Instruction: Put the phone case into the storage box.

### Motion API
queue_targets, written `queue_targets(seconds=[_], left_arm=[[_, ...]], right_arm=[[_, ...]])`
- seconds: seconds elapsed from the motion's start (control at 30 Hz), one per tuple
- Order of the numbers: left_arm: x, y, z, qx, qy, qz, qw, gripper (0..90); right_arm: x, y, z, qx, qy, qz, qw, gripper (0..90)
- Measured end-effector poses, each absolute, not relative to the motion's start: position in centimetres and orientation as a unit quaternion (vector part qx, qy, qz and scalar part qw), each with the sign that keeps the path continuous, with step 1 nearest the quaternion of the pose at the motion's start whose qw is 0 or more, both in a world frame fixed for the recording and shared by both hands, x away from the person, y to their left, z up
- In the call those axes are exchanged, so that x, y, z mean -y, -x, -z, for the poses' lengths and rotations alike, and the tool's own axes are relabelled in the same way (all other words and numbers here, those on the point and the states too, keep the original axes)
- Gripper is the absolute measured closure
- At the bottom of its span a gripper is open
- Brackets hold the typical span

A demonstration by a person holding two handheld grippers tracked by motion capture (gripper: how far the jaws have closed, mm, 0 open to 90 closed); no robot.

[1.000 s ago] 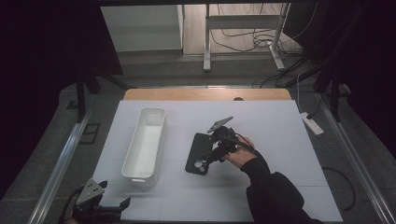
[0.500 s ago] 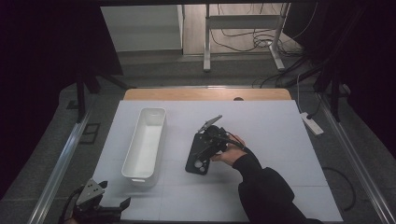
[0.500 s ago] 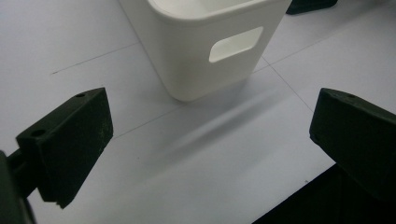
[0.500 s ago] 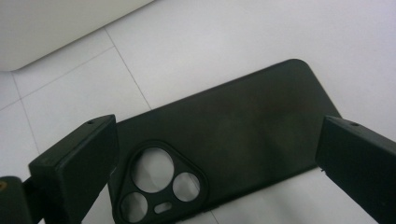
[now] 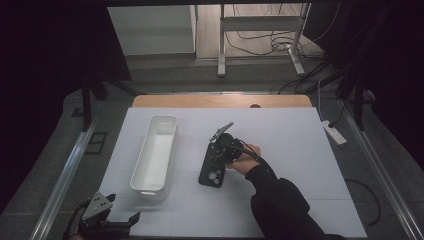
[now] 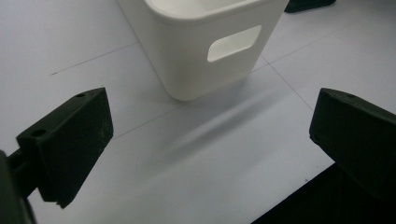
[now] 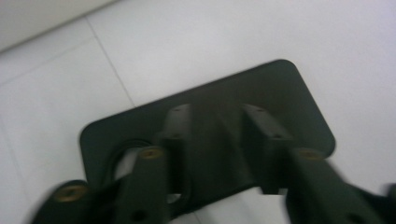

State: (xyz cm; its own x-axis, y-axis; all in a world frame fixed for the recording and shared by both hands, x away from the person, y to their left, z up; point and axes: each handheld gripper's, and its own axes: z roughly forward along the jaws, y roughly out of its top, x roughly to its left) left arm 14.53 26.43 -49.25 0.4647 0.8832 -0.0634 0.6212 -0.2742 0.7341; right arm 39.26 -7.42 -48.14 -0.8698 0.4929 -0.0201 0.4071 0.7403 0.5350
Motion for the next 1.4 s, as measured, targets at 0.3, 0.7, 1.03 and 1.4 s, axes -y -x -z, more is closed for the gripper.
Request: queue_targets(seconds=[0.3,0.7,1.03,1.4], left_arm=[[-26.4,-14.5,49.2,-0.483,-0.779,-0.182,0.357,0.4],[-26.4,-14.5,49.2,-0.481,-0.78,-0.182,0.356,0.5],[-26.4,-14.5,49.2,-0.479,-0.781,-0.182,0.356,0.5],[-26.4,-14.5,49.2,-0.478,-0.782,-0.183,0.355,0.5]], right_arm=[[7.4,-40.0,48.7,-0.93,-0.251,-0.262,0.058,90.0],[5.6,-41.1,48.9,-0.926,-0.255,-0.274,0.052,90.0],[3.8,-41.7,49.1,-0.927,-0.249,-0.277,0.054,90.0],[2.9,-42.5,50.2,-0.93,-0.251,-0.262,0.061,90.0]])
